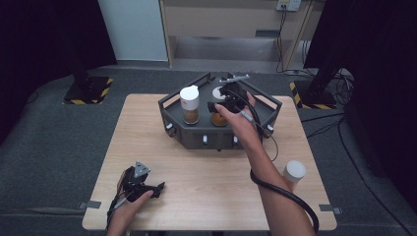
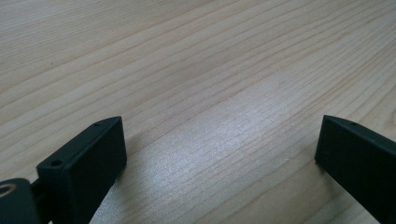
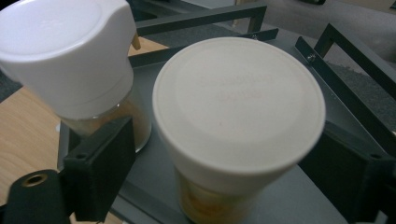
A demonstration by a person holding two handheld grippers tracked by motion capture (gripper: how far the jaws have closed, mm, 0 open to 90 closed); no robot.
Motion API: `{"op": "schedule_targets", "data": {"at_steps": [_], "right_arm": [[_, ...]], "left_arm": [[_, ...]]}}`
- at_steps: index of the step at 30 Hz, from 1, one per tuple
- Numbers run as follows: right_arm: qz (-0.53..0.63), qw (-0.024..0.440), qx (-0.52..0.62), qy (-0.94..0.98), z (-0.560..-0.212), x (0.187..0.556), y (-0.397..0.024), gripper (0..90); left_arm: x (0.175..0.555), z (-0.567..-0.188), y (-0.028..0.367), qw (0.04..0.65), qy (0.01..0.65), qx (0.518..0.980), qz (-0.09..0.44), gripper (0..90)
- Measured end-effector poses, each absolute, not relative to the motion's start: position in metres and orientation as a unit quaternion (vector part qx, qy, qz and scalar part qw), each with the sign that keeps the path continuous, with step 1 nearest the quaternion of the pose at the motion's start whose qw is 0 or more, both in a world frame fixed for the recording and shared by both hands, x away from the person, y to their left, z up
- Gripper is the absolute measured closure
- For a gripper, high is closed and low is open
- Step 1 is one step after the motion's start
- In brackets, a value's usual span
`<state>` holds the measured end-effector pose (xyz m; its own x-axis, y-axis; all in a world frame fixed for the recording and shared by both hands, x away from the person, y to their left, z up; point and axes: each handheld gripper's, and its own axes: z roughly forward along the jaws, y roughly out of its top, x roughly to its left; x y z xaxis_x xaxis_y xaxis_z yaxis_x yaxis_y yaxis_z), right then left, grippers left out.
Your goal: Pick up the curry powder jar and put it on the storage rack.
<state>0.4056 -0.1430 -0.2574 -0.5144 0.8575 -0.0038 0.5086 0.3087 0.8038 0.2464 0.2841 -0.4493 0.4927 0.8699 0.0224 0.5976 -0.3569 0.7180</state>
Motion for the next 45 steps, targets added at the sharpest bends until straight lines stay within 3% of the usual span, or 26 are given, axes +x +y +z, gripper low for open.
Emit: {"op": "schedule_targets", "data": {"at_steps": [12, 45], "right_arm": [[0.402, 0.235, 0.412, 0.783, -0.243, 0.365, -0.176, 3.9], [0.403, 0.219, 0.397, 0.795, -0.236, 0.323, -0.235, 3.5]], "left_arm": [[0.246, -0.449, 0.284, 0.332, 0.46, 0.798, 0.205, 0.4], [0.247, -0.449, 0.284, 0.332, 0.46, 0.798, 0.204, 0.2]]}}
